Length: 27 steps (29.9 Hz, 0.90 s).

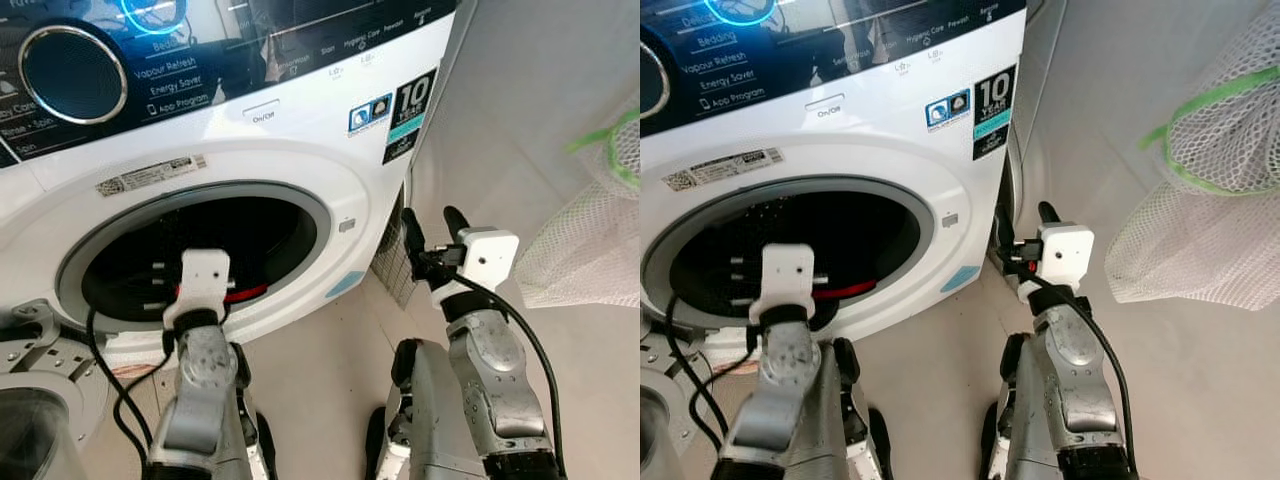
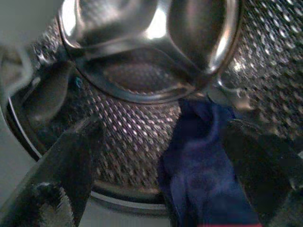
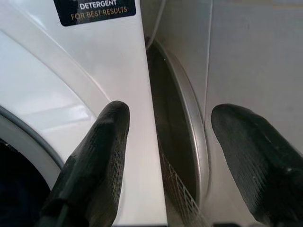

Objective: Clothes washing

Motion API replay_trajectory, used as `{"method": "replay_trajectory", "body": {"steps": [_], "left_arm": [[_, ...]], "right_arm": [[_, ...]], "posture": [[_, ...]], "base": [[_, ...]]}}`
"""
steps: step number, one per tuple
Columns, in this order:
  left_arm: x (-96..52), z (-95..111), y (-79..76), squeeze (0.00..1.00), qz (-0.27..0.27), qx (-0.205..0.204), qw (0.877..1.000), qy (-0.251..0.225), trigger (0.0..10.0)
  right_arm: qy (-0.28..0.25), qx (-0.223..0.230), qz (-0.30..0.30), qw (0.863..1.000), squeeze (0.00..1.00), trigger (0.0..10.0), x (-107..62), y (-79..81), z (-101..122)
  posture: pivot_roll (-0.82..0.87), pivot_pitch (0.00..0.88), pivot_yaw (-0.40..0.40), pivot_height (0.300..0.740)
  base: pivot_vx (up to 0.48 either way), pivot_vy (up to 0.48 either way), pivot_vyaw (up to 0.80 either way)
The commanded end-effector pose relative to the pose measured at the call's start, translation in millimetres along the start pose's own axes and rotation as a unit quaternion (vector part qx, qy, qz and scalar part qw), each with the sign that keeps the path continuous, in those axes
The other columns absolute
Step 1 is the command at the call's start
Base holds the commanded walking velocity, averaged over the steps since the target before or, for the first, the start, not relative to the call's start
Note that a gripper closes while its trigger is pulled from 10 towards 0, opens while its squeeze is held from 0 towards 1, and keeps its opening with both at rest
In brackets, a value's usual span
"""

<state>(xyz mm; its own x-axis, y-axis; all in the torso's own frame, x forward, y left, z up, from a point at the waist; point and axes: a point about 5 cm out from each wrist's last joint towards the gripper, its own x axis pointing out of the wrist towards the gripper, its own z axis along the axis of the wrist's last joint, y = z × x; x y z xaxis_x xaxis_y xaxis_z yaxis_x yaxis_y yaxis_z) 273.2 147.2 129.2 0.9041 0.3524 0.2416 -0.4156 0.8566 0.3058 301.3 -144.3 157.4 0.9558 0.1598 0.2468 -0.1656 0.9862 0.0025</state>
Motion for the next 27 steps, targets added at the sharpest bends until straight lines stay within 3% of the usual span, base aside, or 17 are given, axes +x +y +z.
{"method": "replay_trajectory", "body": {"steps": [1, 14, 27], "left_arm": [[1.4, 4.9, 7.0, 0.0, 0.019, -0.003, 1.0, -0.02, 10.0], [-1.7, 18.1, 10.8, 0.0, 0.02, -0.008, 0.998, -0.059, 10.0], [-5.4, 15.0, 9.2, 0.0, 0.013, -0.014, 0.999, -0.05, 10.0]], "right_arm": [[0.009, -0.005, -0.005, 1.0, 0.0, 10.0, -5.6, -4.9, -4.7], [0.01, -0.005, -0.007, 1.0, 0.0, 10.0, -7.0, -5.6, -5.4], [0.01, -0.006, -0.009, 1.0, 0.0, 10.0, -7.2, -5.7, -5.6]], "posture": [[0.1, 0.244, 0.002, 0.511], [0.11, 0.249, 0.003, 0.511], [0.1, 0.245, 0.011, 0.511]], "base": [[0.0, 0.0, 0.0], [0.0, 0.0, 0.0], [0.0, 0.0, 0.0]]}}
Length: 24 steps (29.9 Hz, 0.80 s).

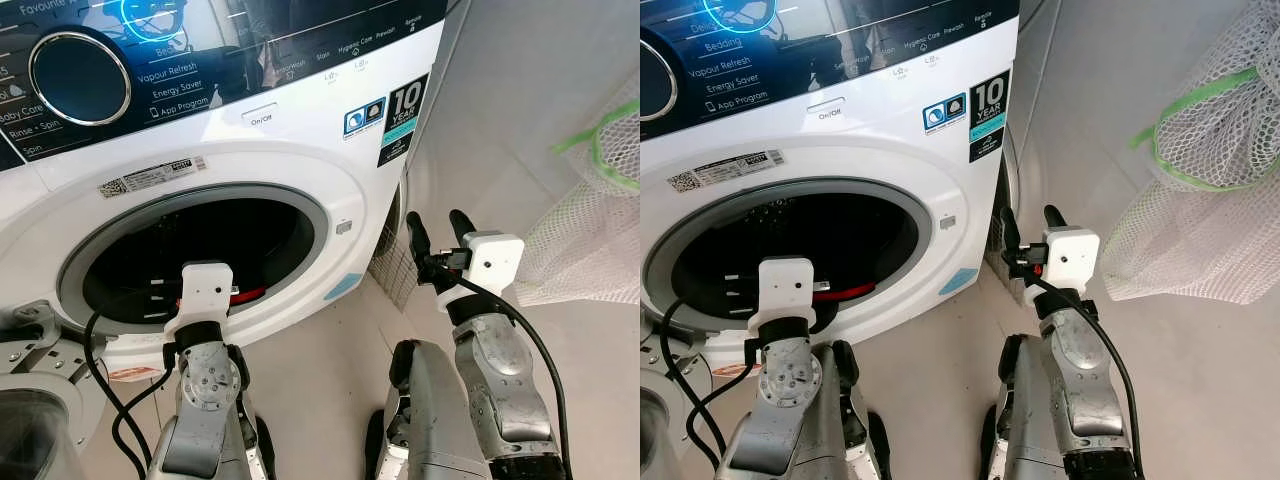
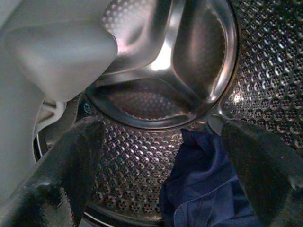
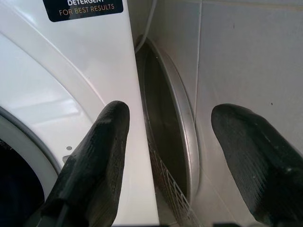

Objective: Clothes washing

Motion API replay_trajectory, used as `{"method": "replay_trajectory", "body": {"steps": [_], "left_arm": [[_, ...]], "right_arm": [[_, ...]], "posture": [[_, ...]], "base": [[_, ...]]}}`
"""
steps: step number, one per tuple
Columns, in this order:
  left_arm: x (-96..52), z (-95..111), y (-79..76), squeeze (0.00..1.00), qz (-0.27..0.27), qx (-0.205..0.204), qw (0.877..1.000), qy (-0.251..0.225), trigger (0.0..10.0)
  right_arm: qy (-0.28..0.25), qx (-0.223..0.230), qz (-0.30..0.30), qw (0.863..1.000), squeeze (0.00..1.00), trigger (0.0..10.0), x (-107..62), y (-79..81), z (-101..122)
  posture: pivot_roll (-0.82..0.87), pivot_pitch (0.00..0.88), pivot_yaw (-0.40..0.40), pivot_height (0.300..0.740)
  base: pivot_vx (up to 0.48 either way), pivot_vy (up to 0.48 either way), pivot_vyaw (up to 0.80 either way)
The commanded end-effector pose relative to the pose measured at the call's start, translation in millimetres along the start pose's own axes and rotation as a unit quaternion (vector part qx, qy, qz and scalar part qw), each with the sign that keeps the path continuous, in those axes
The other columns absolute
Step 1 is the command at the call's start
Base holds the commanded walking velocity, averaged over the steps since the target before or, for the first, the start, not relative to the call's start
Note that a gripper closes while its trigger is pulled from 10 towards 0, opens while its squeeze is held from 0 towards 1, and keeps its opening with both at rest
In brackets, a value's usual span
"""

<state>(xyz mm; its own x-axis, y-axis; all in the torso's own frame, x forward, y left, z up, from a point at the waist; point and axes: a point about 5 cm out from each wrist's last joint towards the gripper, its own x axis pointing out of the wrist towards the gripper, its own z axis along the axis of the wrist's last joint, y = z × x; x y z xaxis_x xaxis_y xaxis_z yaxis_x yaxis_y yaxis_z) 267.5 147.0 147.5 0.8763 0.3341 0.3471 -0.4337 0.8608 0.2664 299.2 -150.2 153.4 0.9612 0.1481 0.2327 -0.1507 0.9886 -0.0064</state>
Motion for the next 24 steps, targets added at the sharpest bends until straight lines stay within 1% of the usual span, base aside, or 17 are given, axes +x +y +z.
{"method": "replay_trajectory", "body": {"steps": [1, 3, 4, 5, 6, 8, 10, 11, 12, 14, 17, 18, 21, 24], "left_arm": [[-4.8, -1.9, 1.6, 0.0, 0.0, 0.004, 1.0, 0.003, 10.0], [-5.5, -10.6, 5.2, 0.0, 0.011, -0.01, 0.999, 0.047, 10.0], [-5.5, -10.6, 5.2, 0.0, 0.011, -0.01, 0.999, 0.047, 10.0], [-5.6, -12.9, 6.1, 0.0, 0.015, -0.014, 0.998, 0.059, 10.0], [0.6, -18.0, 13.9, 0.0, 0.026, -0.007, 0.997, 0.066, 10.0], [3.0, -19.7, 16.6, 0.0, 0.029, -0.003, 0.997, 0.068, 10.0], [5.4, -27.2, 22.3, 0.0, 0.034, 0.003, 0.996, 0.083, 10.0], [7.0, -33.8, 26.9, 0.0, 0.029, 0.014, 0.995, 0.094, 10.0], [8.7, -40.6, 31.6, 0.0, 0.027, 0.016, 0.994, 0.108, 10.0], [13.0, -52.7, 42.2, 0.0, 0.029, 0.021, 0.99, 0.135, 10.0], [16.9, -64.6, 55.1, 0.0, 0.04, 0.023, 0.986, 0.16, 10.0], [16.1, -67.8, 55.4, 0.0, 0.025, 0.026, 0.985, 0.166, 10.0], [13.1, -67.2, 50.4, 0.0, 0.012, 0.015, 0.985, 0.171, 10.0], [13.1, -67.2, 50.4, 0.0, 0.012, 0.015, 0.985, 0.171, 10.0]], "right_arm": [[0.003, 0.0, -0.002, 1.0, 0.0, 10.0, -3.2, -0.3, -2.5], [0.007, -0.005, -0.004, 1.0, 0.0, 10.0, -3.8, -1.7, -4.4], [0.007, -0.005, -0.004, 1.0, 0.0, 10.0, -3.8, -1.7, -4.4], [0.008, -0.007, -0.005, 1.0, 0.0, 10.0, -3.9, -2.2, -4.8], [0.018, -0.014, -0.011, 1.0, 0.0, 10.0, -7.2, -7.9, -7.9], [0.023, -0.019, -0.012, 0.999, 0.0, 10.0, -8.5, -10.0, -9.3], [0.047, -0.032, -0.017, 0.998, 0.0, 10.0, -13.6, -16.0, -18.8], [0.07, -0.045, -0.027, 0.996, 0.0, 10.0, -19.2, -23.4, -28.4], [0.084, -0.049, -0.037, 0.995, 0.0, 10.0, -24.8, -30.9, -35.4], [0.101, -0.043, -0.059, 0.992, 0.0, 10.0, -33.2, -42.9, -43.2], [0.105, -0.044, -0.063, 0.991, 0.0, 10.0, -36.8, -47.0, -44.0], [0.107, -0.047, -0.062, 0.991, 0.0, 10.0, -38.0, -46.9, -44.0], [0.112, -0.048, -0.063, 0.99, 0.0, 10.0, -40.1, -46.6, -46.3], [0.112, -0.048, -0.063, 0.99, 0.0, 10.0, -40.1, -46.6, -46.3]], "posture": [[0.1, 0.245, 0.011, 0.511], [0.1, 0.235, 0.017, 0.511], [0.1, 0.235, 0.017, 0.511], [0.1, 0.235, 0.017, 0.511], [0.1, 0.218, 0.023, 0.511], [0.1, 0.218, 0.023, 0.511], [0.09, 0.204, 0.025, 0.511], [0.08, 0.197, 0.026, 0.511], [0.09, 0.198, 0.026, 0.511], [0.1, 0.199, 0.025, 0.511], [0.1, 0.2, 0.025, 0.511], [0.09, 0.213, 0.02, 0.511], [0.1, 0.218, 0.019, 0.511], [0.1, 0.218, 0.019, 0.511]], "base": [[0.0, 0.0, 0.0], [0.0, 0.0, 0.0], [0.0, 0.0, 0.0], [0.0, 0.0, 0.0], [0.0, 0.0, 0.0], [0.0, 0.0, 0.0], [0.0, 0.0, 0.0], [0.0, 0.0, 0.0], [0.0, 0.0, 0.0], [0.0, 0.0, 0.0], [0.0, 0.0, 0.0], [0.0, 0.0, 0.0], [0.0, 0.0, 0.0], [0.0, 0.0, 0.0]]}}
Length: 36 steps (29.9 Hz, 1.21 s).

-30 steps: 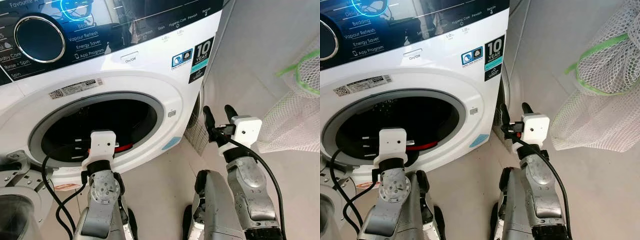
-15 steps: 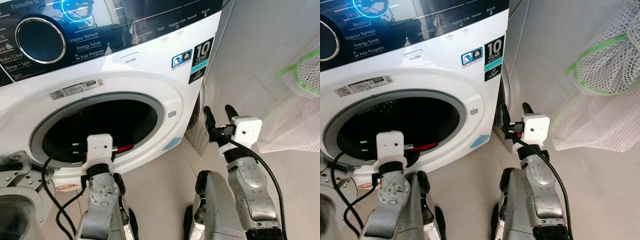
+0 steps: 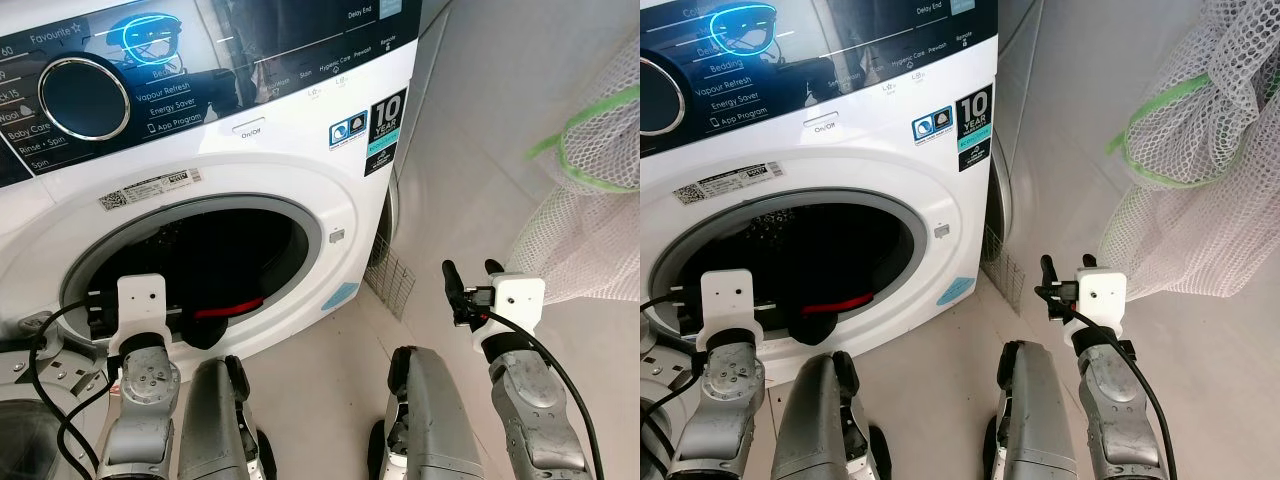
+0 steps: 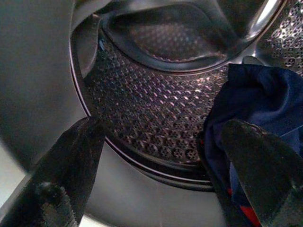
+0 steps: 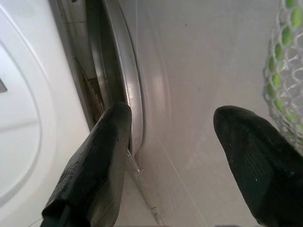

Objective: Clothes washing

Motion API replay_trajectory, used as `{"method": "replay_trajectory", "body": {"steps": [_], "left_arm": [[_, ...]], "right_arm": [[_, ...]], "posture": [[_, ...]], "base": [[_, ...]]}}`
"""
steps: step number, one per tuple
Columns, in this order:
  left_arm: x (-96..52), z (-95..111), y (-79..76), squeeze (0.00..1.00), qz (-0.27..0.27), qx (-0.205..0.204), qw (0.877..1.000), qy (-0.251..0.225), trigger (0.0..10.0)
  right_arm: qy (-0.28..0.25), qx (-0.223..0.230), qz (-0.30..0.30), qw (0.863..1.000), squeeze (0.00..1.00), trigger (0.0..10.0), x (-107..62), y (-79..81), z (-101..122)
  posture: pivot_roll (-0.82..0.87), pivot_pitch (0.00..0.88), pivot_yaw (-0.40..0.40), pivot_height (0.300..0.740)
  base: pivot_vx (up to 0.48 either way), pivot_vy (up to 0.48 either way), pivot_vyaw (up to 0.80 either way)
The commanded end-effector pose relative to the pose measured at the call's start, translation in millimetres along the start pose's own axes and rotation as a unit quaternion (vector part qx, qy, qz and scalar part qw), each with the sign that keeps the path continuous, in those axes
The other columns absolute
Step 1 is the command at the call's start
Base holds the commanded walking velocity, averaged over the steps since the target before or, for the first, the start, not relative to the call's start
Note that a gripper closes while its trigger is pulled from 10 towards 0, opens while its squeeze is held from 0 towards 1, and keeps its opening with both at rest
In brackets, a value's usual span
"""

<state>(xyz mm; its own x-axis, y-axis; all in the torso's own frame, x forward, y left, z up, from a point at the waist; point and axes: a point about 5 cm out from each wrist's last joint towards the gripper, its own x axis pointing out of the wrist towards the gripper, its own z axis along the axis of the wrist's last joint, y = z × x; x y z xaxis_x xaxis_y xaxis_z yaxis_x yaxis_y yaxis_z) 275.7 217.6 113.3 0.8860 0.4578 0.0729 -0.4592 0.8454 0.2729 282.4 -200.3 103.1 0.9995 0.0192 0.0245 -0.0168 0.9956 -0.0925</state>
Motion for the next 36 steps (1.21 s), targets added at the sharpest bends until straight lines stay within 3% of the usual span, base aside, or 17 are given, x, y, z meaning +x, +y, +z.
{"method": "replay_trajectory", "body": {"steps": [1, 36], "left_arm": [[-3.2, -9.1, 2.4, 0.0, -0.001, 0.009, 1.0, 0.021, 10.0], [-3.2, -9.1, 2.4, 0.0, -0.001, 0.009, 1.0, 0.021, 10.0]], "right_arm": [[0.005, 0.003, -0.002, 1.0, 0.0, 10.0, -4.1, -0.1, -3.7], [0.005, 0.003, -0.002, 1.0, 0.0, 10.0, -4.1, -0.1, -3.7]], "posture": [[0.1, 0.218, 0.019, 0.511], [0.1, 0.218, 0.019, 0.511]], "base": [[0.0, 0.0, 0.0], [0.0, 0.0, 0.0]]}}
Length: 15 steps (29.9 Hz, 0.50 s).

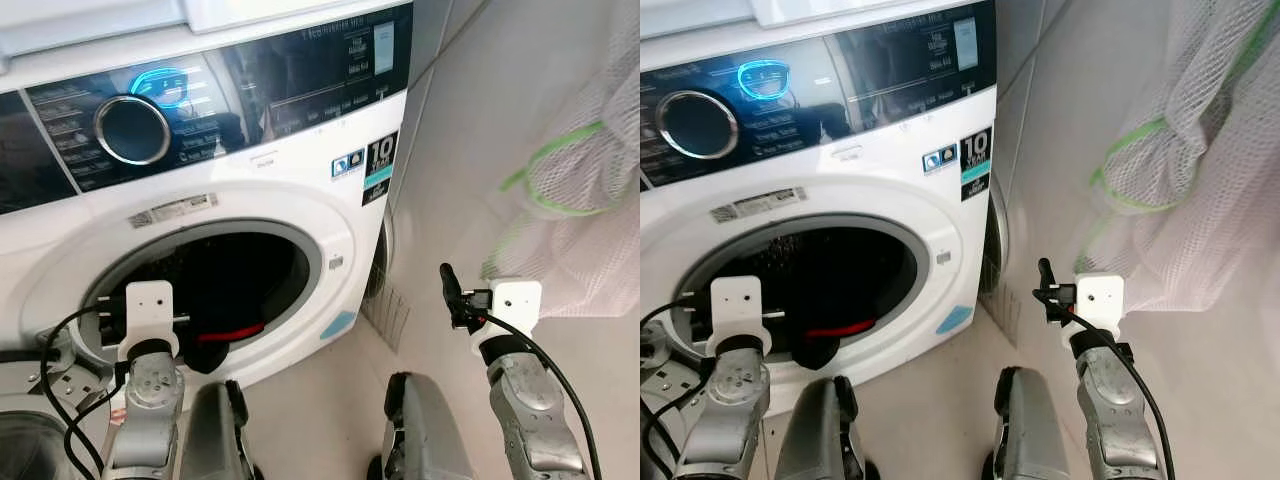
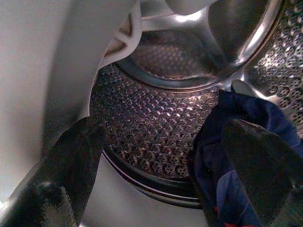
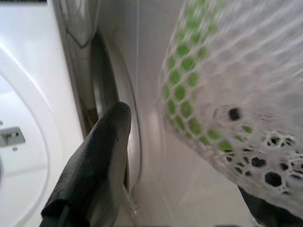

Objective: Clothes washing

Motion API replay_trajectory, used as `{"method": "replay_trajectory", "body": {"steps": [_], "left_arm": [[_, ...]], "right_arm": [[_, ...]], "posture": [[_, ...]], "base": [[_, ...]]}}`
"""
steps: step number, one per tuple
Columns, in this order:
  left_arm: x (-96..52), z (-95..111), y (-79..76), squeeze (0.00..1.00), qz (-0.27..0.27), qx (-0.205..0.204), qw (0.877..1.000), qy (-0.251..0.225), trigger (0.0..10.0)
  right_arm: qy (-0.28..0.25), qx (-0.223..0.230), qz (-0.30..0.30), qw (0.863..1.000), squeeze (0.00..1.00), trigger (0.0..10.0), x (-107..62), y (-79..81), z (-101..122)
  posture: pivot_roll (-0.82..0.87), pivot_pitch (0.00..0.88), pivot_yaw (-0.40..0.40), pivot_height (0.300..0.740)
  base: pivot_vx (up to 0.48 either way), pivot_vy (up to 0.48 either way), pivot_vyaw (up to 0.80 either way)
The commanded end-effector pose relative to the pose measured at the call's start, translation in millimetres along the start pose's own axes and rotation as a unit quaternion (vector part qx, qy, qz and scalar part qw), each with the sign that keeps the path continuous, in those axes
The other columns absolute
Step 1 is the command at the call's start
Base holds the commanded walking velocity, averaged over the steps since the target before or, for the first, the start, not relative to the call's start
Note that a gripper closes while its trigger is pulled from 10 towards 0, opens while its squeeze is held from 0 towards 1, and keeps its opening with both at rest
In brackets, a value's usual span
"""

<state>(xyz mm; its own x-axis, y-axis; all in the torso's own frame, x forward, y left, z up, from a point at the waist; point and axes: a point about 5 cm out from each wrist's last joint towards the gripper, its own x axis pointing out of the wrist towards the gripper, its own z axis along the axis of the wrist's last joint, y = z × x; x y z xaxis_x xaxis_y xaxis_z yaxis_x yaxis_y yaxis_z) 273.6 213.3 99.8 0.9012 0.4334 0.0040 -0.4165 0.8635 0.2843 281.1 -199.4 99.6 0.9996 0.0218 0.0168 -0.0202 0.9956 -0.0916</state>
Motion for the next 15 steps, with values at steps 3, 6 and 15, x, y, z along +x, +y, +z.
{"method": "replay_trajectory", "body": {"steps": [3, 6, 15], "left_arm": [[1.0, 2.8, 8.8, 0.0, 0.023, 0.003, 1.0, -0.008, 10.0], [1.0, 2.8, 8.8, 0.0, 0.023, 0.003, 1.0, -0.008, 10.0], [1.0, 2.8, 8.8, 0.0, 0.023, 0.003, 1.0, -0.008, 10.0]], "right_arm": [[0.001, 0.003, -0.003, 1.0, 0.0, 10.0, -2.8, -1.3, -0.4], [0.001, 0.003, -0.003, 1.0, 0.0, 10.0, -2.8, -1.3, -0.4], [0.001, 0.003, -0.003, 1.0, 0.0, 10.0, -2.8, -1.3, -0.4]], "posture": [[0.1, 0.218, 0.019, 0.511], [0.1, 0.218, 0.019, 0.511], [0.1, 0.218, 0.019, 0.511]], "base": [[0.0, 0.0, 0.0], [0.0, 0.0, 0.0], [0.0, 0.0, 0.0]]}}
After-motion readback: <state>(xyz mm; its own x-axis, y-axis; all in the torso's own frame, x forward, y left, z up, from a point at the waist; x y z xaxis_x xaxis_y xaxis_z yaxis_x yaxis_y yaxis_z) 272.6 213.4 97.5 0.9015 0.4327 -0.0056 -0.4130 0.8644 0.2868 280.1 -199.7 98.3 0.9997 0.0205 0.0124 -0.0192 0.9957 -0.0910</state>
